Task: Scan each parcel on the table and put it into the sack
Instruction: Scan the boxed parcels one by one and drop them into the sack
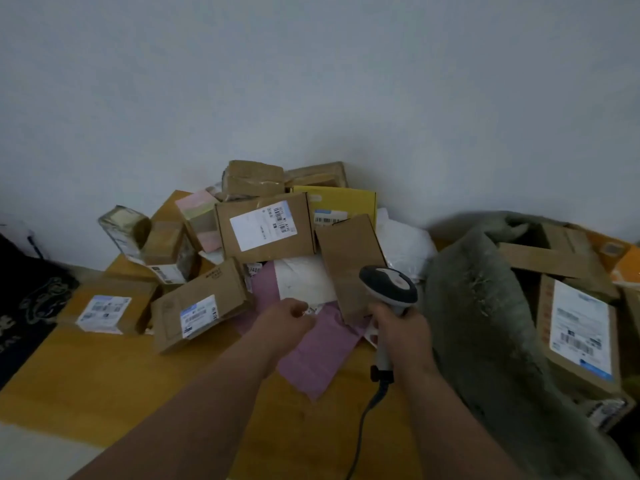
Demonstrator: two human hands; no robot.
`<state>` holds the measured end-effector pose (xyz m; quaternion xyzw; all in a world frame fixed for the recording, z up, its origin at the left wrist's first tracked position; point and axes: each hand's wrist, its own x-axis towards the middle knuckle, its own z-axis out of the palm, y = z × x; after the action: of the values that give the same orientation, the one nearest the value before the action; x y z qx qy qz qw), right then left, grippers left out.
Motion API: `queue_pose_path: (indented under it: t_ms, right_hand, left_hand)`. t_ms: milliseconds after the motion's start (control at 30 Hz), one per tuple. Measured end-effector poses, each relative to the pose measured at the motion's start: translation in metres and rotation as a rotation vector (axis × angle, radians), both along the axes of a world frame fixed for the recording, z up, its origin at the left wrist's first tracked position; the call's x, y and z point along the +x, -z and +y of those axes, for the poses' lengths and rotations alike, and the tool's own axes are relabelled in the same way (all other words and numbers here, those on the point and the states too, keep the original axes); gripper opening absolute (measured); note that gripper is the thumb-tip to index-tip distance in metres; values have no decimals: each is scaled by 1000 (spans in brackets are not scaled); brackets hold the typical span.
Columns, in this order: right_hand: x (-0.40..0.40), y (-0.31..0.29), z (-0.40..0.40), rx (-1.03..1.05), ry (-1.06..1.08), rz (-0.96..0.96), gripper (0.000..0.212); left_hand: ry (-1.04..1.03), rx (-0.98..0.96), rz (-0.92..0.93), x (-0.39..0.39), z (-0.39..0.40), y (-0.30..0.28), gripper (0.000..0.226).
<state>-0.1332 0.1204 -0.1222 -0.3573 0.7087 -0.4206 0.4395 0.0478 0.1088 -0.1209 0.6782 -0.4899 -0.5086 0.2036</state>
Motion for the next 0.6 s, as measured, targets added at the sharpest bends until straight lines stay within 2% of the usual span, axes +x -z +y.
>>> queue_pose_path:
  t_ms: [133, 300, 367, 433, 500, 600]
  right_hand:
    - [-23, 2, -46, 3, -18, -73, 19]
    - [-40, 12, -90, 53, -26, -175, 20]
    - [-45, 21, -101, 94, -27, -198, 23]
    - [-47, 29, -107, 118, -30, -204, 35]
    - [-48, 34, -107, 116, -24, -217, 44]
    - [-50, 33, -100, 100, 19, -255, 30]
  left_hand:
    - [-56, 52, 68, -32, -45, 12, 56]
    - [-129, 131, 108, -56, -75, 29, 64]
    - [-131, 148, 144, -65, -82, 32, 55]
    - [-148, 146, 184, -72, -86, 33, 42]
    - [-202, 140, 221, -76, -88, 35, 41]
    - [-266, 130, 274, -76, -84, 34, 49]
